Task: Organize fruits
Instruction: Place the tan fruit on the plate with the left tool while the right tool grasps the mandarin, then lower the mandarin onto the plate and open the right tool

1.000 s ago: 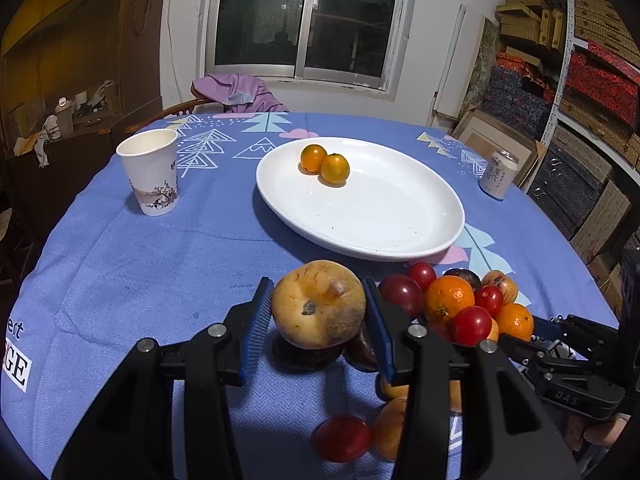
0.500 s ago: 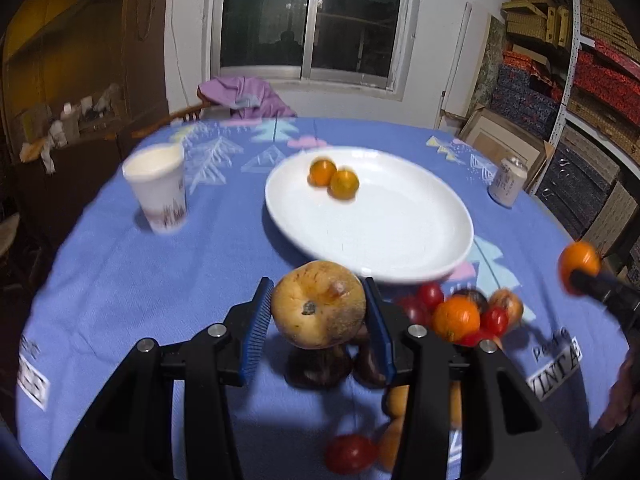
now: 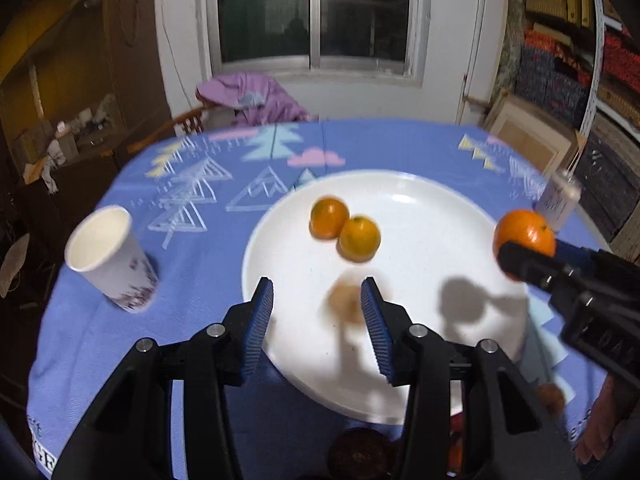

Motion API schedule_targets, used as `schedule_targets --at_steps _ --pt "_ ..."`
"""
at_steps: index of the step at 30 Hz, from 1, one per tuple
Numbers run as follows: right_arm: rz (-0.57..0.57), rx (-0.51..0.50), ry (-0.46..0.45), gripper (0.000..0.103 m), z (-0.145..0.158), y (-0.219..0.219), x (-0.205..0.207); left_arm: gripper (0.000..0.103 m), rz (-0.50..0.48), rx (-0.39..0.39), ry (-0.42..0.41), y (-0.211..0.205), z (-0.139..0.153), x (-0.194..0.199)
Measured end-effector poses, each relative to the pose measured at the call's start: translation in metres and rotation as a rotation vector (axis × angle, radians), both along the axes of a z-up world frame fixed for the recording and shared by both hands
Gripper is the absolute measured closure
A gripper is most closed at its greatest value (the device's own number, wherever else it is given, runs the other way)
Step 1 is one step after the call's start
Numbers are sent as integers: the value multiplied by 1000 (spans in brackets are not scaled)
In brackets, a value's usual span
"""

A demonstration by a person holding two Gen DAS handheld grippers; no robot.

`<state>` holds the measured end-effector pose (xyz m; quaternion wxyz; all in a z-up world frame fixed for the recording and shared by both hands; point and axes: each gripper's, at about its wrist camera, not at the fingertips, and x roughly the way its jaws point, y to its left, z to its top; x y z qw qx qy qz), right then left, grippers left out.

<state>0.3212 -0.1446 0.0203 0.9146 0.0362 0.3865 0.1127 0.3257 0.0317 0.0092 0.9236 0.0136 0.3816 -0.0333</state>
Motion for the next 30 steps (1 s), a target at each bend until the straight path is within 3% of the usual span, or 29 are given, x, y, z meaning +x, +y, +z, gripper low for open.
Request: schedule_targets --at_steps 6,12,16,18,20,22,24,27,30 --pt "5 -13 99 55 -30 1 11 58 0 -38 66 11 -27 13" --pt "-4 -59 60 51 -24 6 4 50 -2 -64 43 16 -17 4" --pt "-20 28 -61 51 23 -8 -25 50 2 -71 7 21 0 -13" --pt "0 61 -181 50 61 -12 -58 49 10 -79 -22 27 12 -27" --pt "23 78 -298 33 91 -16 -94 39 24 -90 -58 37 25 -50" --pt "50 89 -404 25 110 -19 -135 30 46 -91 -106 50 33 -83" --pt "58 84 -460 22 104 -24 -170 28 46 -77 -131 57 32 -114" --pt "19 94 -460 22 72 -40 -201 28 57 -56 -124 62 12 -150" --pt "-35 102 -399 22 40 -59 -213 28 65 -5 -76 59 -14 -164"
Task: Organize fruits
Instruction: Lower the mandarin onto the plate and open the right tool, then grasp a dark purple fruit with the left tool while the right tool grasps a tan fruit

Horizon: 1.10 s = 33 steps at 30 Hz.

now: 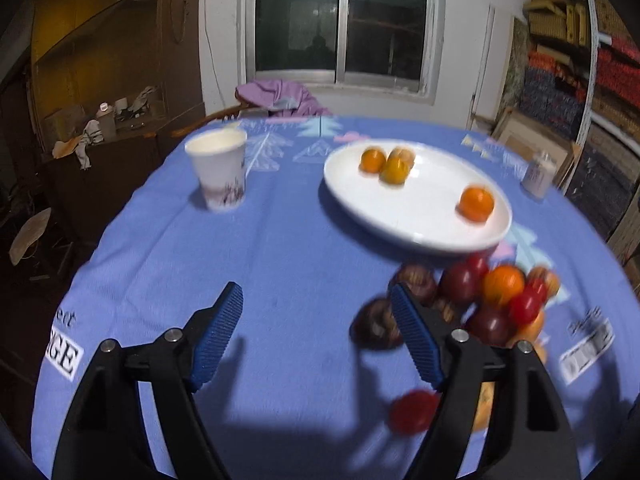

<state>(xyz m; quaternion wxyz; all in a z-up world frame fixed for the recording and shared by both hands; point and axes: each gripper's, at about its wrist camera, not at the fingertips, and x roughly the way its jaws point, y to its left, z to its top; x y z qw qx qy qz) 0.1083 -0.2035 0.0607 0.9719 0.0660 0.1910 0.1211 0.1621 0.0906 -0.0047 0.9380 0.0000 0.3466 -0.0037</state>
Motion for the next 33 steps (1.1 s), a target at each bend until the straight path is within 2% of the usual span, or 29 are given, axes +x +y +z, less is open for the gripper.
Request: schedule_targets --at_steps 4,9,17,18,21,25,27,29,30,32,33 --pt "-27 41 92 22 -25 -19 4 28 -42 67 12 -17 -13 1" --pt "-50 87 144 22 -34 -30 9 28 -83 96 39 -27 -20 5" --pt "-56 90 189 18 -42 -28 14 28 -137 108 134 -38 -38 26" --pt "-55 88 194 18 -43 -27 14 28 -134 104 140 -38 -38 29" --pt "-53 80 208 18 -46 -25 18 19 -112 90 162 -33 -41 40" --pt "-54 57 244 18 -51 -21 23 19 -73 62 182 -22 -43 51" --pt "-52 31 280 18 -57 -16 29 21 -65 50 179 -19 -42 51" --pt "-50 -6 311 18 -64 -11 35 31 -74 50 176 -20 -42 50" --pt "-52 -32 323 18 -67 -8 37 33 -79 50 176 -21 -42 50" --pt "-54 -68 338 23 -73 -5 39 43 -90 51 177 -22 -42 49" --pt "-54 -83 346 25 -75 -3 40 45 -97 50 180 -23 -43 49"
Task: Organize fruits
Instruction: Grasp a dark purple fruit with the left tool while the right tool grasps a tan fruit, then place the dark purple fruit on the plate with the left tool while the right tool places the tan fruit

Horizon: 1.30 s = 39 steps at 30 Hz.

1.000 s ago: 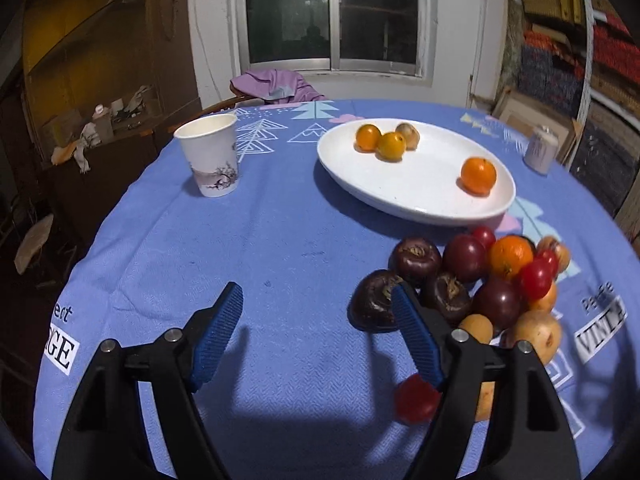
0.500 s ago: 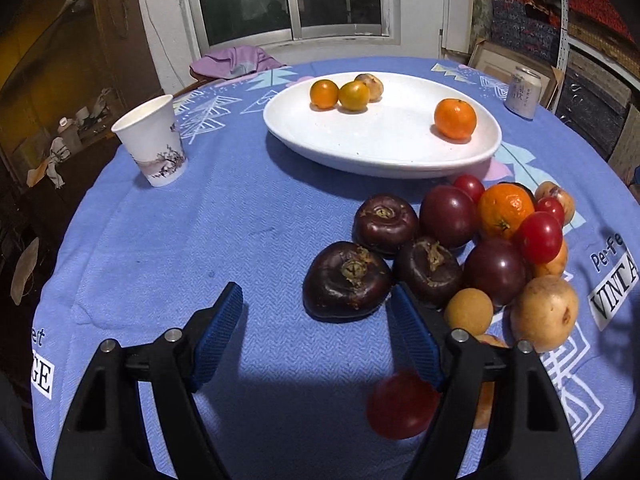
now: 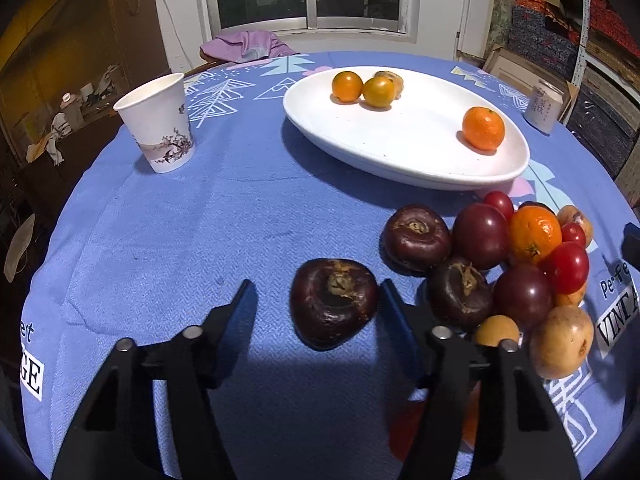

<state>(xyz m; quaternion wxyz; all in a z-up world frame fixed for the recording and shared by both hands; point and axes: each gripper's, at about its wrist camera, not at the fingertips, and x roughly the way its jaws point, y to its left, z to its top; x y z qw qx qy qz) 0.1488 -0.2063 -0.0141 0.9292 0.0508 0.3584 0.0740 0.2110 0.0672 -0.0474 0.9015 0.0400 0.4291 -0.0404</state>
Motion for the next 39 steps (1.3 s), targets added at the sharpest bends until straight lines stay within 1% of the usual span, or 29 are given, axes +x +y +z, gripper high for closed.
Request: schedule_targets --at_steps 2,3,6,8,10,12,13,14,15,16,19,21,22,24,28,30,33,36,39 --pt "5 -27 14 31 -4 4 4 50 -6 2 4 -1 -1 0" --pt "6 -42 18 32 -5 6 6 51 -11 0 6 -2 -1 0" --pt "22 -114 30 36 -10 17 15 52 -10 2 7 -3 -2 0" --pt "40 -126 31 39 -12 23 21 52 -9 -1 8 -2 -2 0" --pt "48 -102 43 39 -12 24 30 52 -9 -2 8 -2 -2 0" --pt "51 -47 87 40 -18 20 41 53 -12 -6 9 -2 -2 0" --pt "52 -13 118 40 -23 16 47 54 -14 -5 8 -3 -2 0" --pt "57 49 147 40 -28 11 52 54 -15 -3 8 -3 -2 0" --pt "57 90 162 41 -30 7 55 54 -14 -2 8 -3 -2 0" --pt "54 104 159 43 -30 6 56 54 -14 -3 8 -3 -2 0" --pt "92 120 158 58 -31 11 57 54 -14 -4 8 -3 -2 0" --pt "96 69 142 58 -30 17 54 54 -14 -7 9 -3 -2 0" --pt "96 60 138 58 -29 19 54 54 -14 -9 9 -3 -2 -1" --pt "86 60 133 58 -28 17 52 58 -19 -22 8 -3 -2 -1" --pt "69 27 95 58 -23 16 45 59 -3 -47 7 3 -1 -2" --pt "66 28 96 58 -22 15 45 59 10 -61 3 7 0 -3" --pt "58 37 101 58 -23 11 44 59 26 -58 -16 9 3 -7" --pt "47 60 62 58 -12 7 38 59 23 -56 -62 7 15 -14" --pt "38 85 -13 58 14 5 35 59 24 -104 -92 6 39 -8"
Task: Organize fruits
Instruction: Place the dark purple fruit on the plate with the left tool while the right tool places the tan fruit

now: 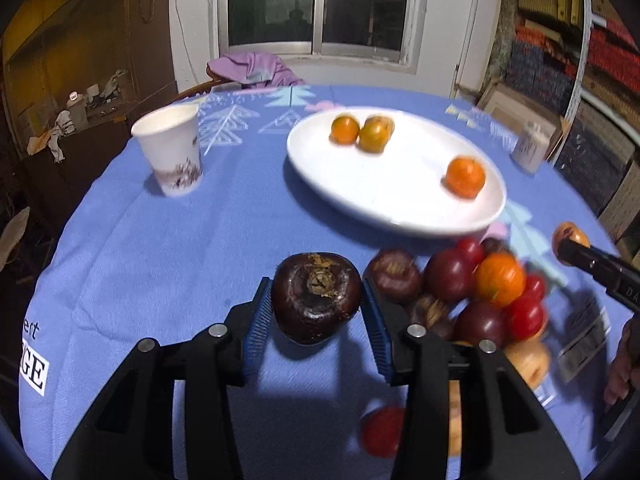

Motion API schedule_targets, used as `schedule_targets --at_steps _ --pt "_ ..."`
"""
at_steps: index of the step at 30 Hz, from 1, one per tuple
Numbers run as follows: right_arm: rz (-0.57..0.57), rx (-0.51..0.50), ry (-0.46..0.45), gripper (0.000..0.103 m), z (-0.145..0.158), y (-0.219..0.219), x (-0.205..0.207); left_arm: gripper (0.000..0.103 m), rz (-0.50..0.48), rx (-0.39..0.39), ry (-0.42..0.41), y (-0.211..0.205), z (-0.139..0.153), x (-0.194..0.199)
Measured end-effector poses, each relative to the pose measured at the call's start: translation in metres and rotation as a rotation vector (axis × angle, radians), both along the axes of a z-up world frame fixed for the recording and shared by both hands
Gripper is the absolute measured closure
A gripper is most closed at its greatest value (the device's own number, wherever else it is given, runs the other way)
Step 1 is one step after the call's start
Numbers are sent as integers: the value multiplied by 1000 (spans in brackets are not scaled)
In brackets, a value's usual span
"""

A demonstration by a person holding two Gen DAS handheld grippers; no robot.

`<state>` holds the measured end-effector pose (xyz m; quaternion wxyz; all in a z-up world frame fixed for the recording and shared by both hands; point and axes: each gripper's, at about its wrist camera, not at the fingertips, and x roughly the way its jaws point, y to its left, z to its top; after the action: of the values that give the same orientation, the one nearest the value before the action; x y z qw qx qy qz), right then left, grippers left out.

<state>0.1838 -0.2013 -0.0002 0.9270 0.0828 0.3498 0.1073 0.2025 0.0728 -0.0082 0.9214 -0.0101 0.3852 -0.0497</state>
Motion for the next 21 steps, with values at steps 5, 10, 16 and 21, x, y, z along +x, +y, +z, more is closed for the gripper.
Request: schedule_targets --at_steps 5,10,16,21 --pt "2 -6 -94 58 65 13 37 59 12 35 -83 -20 56 46" --pt "-5 55 -87 58 76 27 100 59 25 24 -102 -38 59 87" --pt "28 -19 0 58 39 53 157 59 37 62 -17 -34 18 132" --pt "33 -45 87 59 5 56 183 59 37 65 25 -26 -2 152"
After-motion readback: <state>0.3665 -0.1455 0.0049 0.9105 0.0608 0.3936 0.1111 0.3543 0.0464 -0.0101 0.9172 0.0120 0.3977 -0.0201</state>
